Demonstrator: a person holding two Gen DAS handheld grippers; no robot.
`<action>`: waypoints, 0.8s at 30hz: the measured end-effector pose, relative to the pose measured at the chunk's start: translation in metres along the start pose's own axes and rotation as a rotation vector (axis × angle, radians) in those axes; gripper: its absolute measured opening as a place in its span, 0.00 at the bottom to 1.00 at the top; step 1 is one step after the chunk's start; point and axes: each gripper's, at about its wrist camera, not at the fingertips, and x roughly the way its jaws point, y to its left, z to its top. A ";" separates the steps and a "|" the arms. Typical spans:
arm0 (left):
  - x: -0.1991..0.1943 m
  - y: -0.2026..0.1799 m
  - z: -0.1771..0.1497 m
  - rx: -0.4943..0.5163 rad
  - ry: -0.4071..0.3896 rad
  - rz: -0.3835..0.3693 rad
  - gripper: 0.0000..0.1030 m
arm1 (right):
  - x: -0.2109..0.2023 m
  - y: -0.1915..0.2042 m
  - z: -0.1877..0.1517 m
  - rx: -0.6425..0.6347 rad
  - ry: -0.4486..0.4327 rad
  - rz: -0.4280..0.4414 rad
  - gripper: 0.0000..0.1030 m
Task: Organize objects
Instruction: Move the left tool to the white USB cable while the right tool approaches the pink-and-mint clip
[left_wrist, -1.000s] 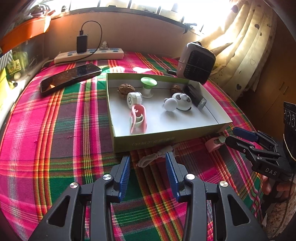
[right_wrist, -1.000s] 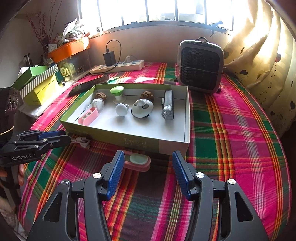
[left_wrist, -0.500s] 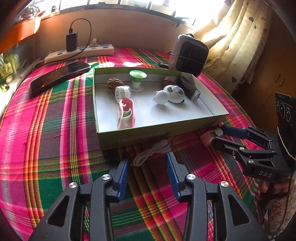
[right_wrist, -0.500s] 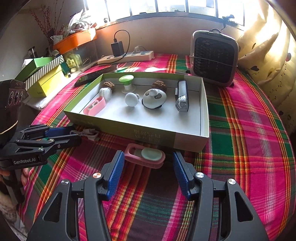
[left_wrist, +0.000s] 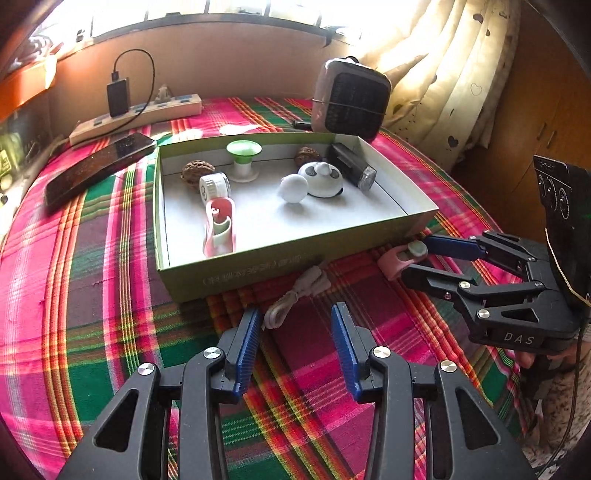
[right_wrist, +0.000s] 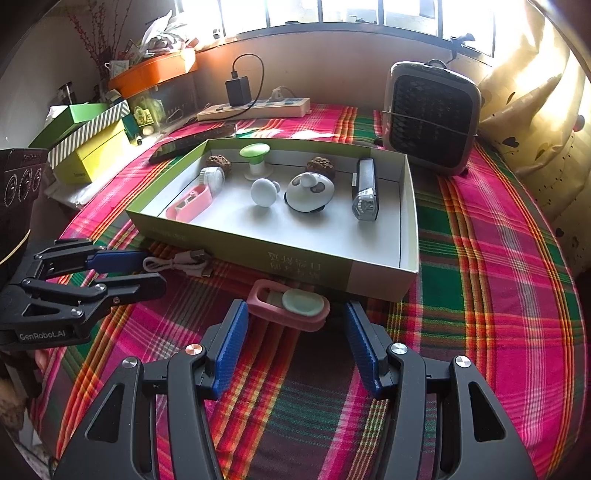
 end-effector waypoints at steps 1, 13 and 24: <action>0.002 0.001 0.002 -0.003 0.003 0.007 0.37 | 0.001 0.000 0.001 -0.002 0.001 -0.001 0.53; 0.007 -0.003 0.004 0.024 0.005 0.019 0.37 | -0.001 0.011 -0.006 -0.073 0.029 0.076 0.53; 0.005 -0.009 0.000 0.030 0.014 -0.008 0.37 | -0.006 0.014 -0.013 -0.090 0.030 0.068 0.53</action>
